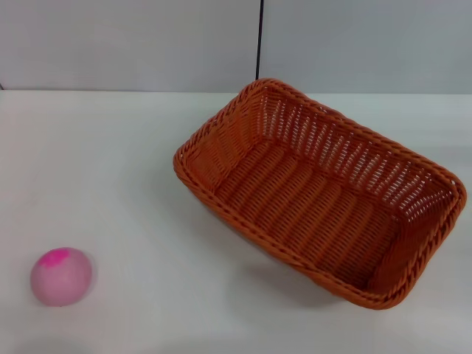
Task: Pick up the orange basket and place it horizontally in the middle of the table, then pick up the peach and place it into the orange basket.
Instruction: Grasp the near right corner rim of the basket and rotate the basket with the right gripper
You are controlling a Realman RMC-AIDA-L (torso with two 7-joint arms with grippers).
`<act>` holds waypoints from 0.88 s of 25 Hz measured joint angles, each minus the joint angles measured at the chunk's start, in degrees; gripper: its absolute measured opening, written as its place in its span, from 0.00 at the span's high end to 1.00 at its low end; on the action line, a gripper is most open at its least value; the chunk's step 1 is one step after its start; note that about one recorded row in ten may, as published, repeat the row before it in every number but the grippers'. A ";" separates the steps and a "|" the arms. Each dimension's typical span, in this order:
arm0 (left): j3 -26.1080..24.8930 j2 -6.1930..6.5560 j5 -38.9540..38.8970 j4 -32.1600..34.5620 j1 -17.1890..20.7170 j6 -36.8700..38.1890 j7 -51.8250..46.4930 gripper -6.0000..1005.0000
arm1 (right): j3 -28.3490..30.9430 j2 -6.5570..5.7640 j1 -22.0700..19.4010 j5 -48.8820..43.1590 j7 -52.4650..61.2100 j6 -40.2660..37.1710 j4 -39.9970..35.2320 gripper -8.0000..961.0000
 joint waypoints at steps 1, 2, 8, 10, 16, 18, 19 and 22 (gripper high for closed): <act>0.00 0.00 0.00 0.00 0.00 0.00 0.00 0.20 | 0.00 0.00 0.00 0.00 0.00 0.00 0.00 0.52; 0.18 0.00 0.08 0.00 -0.16 -0.16 0.01 0.20 | 2.45 0.08 0.06 0.02 0.00 0.00 0.57 0.52; 0.66 0.00 0.19 -0.08 -0.60 -0.78 0.14 0.20 | 7.28 0.19 0.07 0.06 -1.05 0.86 1.67 0.52; 0.73 0.00 0.22 -0.09 -0.64 -0.92 0.19 0.20 | 11.29 0.20 0.06 0.06 -3.63 1.13 3.66 0.53; 0.79 -0.05 0.35 -0.08 -0.71 -1.06 0.31 0.20 | 13.85 0.20 0.24 0.07 -5.63 1.41 5.75 0.53; 0.82 -0.07 0.36 -0.09 -0.73 -1.03 0.34 0.20 | 14.34 0.21 0.22 0.06 -4.48 1.46 6.38 0.52; 0.89 -0.07 0.38 -0.08 -0.76 -1.00 0.34 0.20 | 14.38 0.20 0.22 -0.04 -4.11 1.46 6.66 0.52; 2.01 -0.08 0.46 -0.08 -0.80 -1.00 0.35 0.20 | 12.18 -0.06 0.34 -1.67 -2.61 1.22 5.94 0.51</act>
